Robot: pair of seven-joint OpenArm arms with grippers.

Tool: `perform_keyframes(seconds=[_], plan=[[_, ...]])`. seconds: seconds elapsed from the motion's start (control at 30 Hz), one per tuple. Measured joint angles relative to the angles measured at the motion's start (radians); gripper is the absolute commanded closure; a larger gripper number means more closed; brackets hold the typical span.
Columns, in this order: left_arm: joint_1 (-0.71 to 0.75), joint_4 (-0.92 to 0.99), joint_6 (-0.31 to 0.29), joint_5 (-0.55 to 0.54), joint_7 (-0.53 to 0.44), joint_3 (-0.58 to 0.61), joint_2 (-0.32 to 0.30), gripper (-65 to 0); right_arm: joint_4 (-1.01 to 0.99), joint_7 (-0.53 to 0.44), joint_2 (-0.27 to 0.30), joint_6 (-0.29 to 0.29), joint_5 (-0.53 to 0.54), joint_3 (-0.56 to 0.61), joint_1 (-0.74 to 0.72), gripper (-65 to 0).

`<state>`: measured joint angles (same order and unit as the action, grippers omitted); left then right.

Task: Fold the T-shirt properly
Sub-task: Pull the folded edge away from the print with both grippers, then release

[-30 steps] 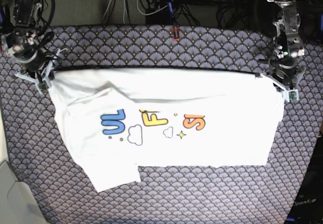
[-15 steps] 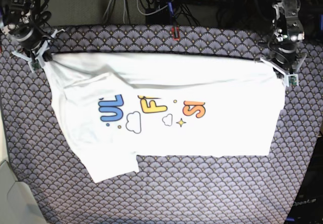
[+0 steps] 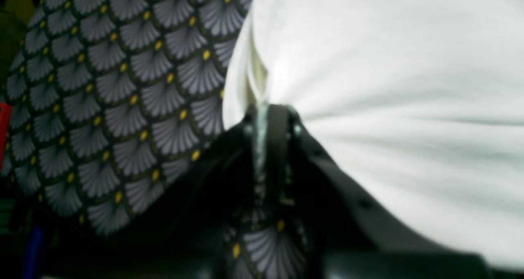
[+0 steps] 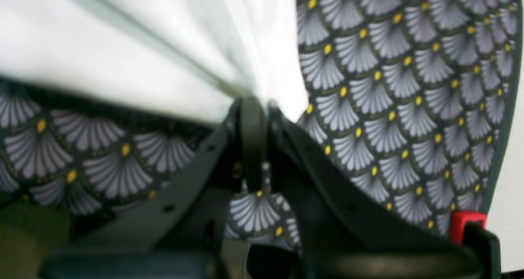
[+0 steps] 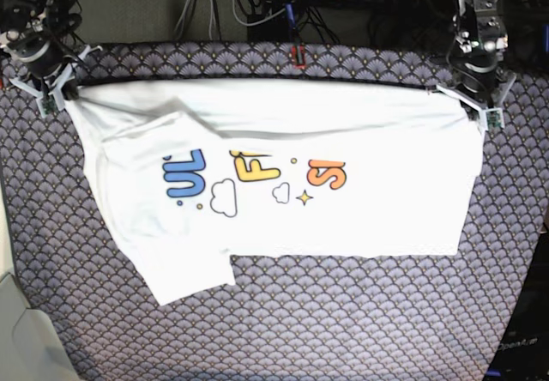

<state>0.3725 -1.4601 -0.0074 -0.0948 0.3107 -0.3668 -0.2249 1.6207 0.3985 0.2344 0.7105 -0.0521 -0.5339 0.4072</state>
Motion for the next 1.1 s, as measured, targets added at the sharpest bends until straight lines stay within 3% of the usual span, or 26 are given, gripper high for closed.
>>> perform_keyframes(seconds=[0.2, 0.77, 1.1], plan=[[0.053, -0.072, -0.001, 0.0, 0.052, 0.0, 0.003, -0.4, 0.0, 0.0, -0.005, 0.0, -0.003, -0.005, 0.001, 0.0], [0.06, -0.066, -0.004, 0.0, 0.043, 0.0, 0.003, -0.4, 0.001, -0.012, -0.058, -0.006, -0.01, -0.011, 0.048, 0.0], [0.054, -0.065, -0.004, 0.0, 0.047, 0.0, 0.002, -0.6, 0.002, -0.018, -0.058, -0.008, -0.01, -0.011, 0.054, -1.8]])
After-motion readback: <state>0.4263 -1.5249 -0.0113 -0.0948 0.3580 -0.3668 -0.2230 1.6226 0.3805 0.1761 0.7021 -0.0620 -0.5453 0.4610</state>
